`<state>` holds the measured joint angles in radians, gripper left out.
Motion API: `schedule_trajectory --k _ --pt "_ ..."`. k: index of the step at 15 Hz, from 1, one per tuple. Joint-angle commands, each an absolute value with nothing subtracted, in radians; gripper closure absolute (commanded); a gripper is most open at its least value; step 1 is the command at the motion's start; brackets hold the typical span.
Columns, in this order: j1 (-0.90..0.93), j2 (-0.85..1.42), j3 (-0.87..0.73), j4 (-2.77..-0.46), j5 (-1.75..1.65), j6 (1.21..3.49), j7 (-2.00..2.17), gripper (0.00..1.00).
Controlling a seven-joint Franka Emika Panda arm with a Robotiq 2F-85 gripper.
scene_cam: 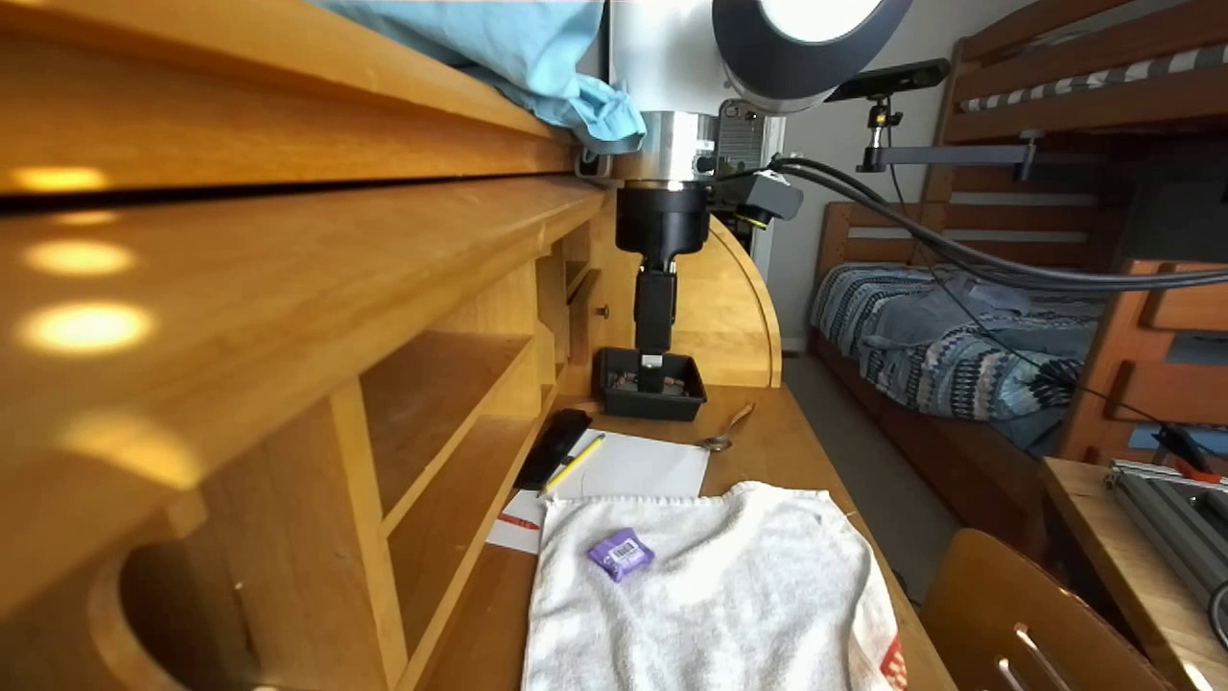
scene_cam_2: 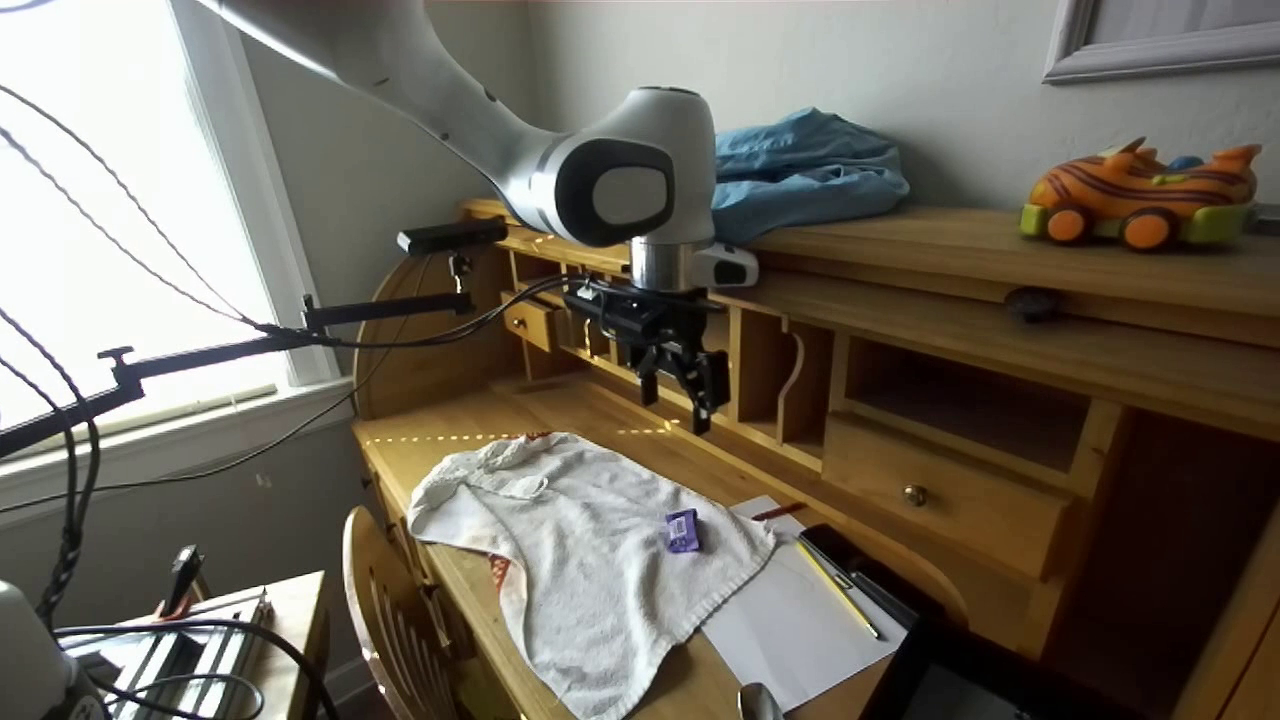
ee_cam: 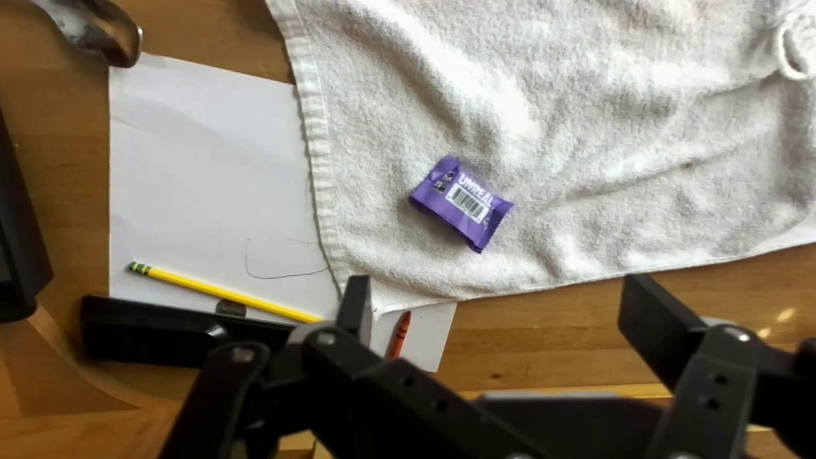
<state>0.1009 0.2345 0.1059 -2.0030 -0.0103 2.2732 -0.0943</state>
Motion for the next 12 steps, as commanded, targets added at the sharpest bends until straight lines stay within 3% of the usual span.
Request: schedule_trajectory --k 1,12 --pt "0.173 0.188 0.129 -2.06 -0.079 2.304 0.037 0.0" --pt "0.277 0.126 0.184 -2.156 -0.093 2.322 0.266 0.0"
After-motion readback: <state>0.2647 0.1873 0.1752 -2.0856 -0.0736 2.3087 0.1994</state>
